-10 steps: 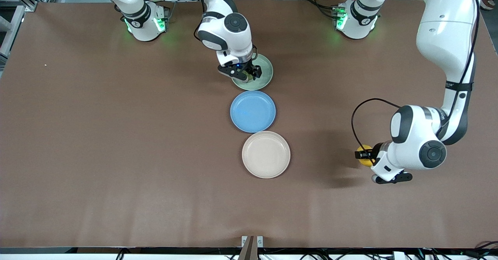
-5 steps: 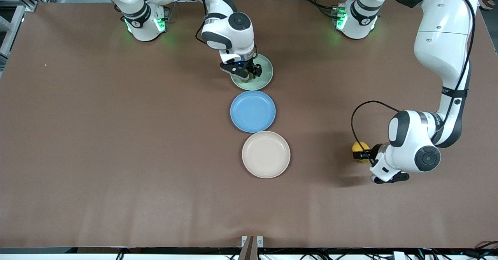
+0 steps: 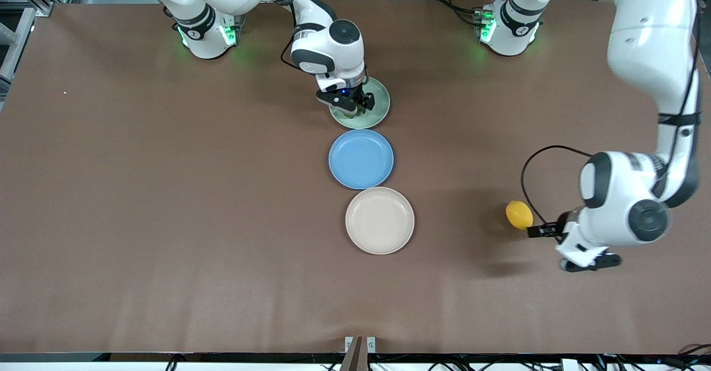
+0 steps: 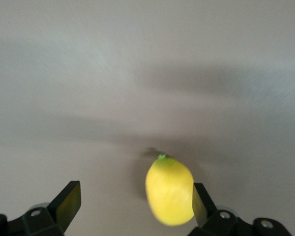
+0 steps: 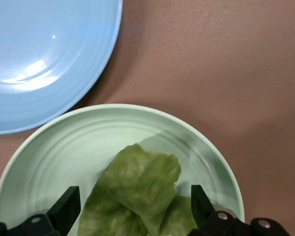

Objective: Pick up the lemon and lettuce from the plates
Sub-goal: 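Release the lemon and raise the left gripper while the right lifts lettuce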

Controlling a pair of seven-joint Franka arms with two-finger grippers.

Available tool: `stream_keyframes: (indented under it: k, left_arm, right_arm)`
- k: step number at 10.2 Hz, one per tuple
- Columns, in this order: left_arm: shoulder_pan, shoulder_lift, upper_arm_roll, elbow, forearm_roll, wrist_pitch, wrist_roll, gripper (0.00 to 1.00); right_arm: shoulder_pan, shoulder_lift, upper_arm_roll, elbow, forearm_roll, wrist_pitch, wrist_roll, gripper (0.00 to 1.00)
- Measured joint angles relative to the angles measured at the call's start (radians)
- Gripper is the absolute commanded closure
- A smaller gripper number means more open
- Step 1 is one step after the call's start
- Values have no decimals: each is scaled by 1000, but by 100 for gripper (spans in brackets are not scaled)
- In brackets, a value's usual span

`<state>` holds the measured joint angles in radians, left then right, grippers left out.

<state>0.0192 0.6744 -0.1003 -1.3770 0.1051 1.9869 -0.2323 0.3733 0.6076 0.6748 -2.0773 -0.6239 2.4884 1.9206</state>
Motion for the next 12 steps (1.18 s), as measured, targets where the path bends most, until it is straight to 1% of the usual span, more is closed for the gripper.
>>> stream_keyframes:
  k: [2,3,4,6,9,12]
  left_arm:
    - [0,-103,0,11,55,-3,0,0]
    - [-1,-161,-1,11,64,-9,0,0]
    - [-2,-207,-3,10,65,-15,1,0]
    - [-10,-270,-12,8,65,-64,3,0]
    - [-14,-322,-33,6,65,-116,3,0]
    - [-15,-406,-48,5,65,-204,3,0]
  right_arm:
    - [0,10,0,3,-10,3,6,84]
    - [0,10,0,11,-10,3,11,93]
    - [0,11,-1,21,-10,1,15,99]
    - [-5,12,-3,41,-7,-3,18,100]
    - [-15,10,-4,59,-7,-24,19,100]
    - [-41,-21,-1,71,-5,-34,9,100]
